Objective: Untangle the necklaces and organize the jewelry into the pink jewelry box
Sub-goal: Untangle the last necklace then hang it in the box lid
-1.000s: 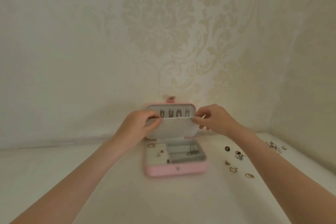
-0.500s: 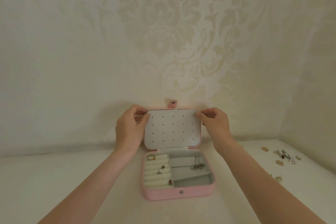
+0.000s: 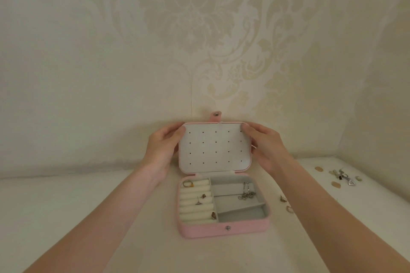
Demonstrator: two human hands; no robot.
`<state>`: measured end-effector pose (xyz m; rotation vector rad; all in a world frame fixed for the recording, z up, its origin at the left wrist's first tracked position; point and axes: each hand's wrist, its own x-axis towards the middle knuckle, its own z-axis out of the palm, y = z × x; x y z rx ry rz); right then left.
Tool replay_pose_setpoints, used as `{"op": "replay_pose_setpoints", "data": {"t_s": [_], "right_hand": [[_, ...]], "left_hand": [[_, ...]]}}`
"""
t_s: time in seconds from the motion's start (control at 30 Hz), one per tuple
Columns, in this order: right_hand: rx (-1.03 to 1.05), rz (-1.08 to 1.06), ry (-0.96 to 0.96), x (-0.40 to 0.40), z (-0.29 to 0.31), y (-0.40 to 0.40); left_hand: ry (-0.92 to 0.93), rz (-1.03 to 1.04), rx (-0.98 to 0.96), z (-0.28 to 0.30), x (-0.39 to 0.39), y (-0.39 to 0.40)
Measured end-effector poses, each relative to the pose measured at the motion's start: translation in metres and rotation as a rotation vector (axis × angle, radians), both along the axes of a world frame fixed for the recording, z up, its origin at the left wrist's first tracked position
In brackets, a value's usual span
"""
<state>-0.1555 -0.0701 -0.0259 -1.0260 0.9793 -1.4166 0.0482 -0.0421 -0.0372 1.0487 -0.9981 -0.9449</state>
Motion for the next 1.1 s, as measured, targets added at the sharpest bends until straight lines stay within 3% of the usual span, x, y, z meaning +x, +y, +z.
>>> {"op": "replay_pose_setpoints", "data": {"t_s": [0.23,0.37,0.5,0.6,0.73,0.8,1.03,1.1], "right_hand": [[-0.018,-0.032,0.028,-0.010,0.002,0.001],[-0.135,-0.267,0.400,-0.007,0.001,-0.004],[-0.326,-0.379,0.706,-0.015,0.005,0.001],[-0.348,-0.203,1.021,-0.022,0.012,0.014],[-0.198,0.294,1.632,-0.022,0.013,0.032],[-0.136,0.402,1.777,-0.021,0.006,0.037],[-0.190,0.425,1.833,-0.019,-0.003,0.047],[-0.212,0.407,1.716,-0.022,0.000,0.044]], "left_hand": [[-0.138,0.077,-0.046,0.000,-0.016,-0.001],[-0.485,0.294,-0.159,0.002,-0.017,-0.003],[-0.739,0.322,-0.222,0.006,-0.025,0.001],[-0.869,0.330,-0.310,0.005,-0.035,0.004],[-1.044,0.298,-0.298,-0.001,-0.042,0.009],[-1.223,0.278,-0.305,-0.005,-0.040,0.011],[-1.432,0.265,-0.411,0.011,-0.056,-0.001],[-1.483,0.307,-0.444,0.017,-0.061,-0.005]]}}
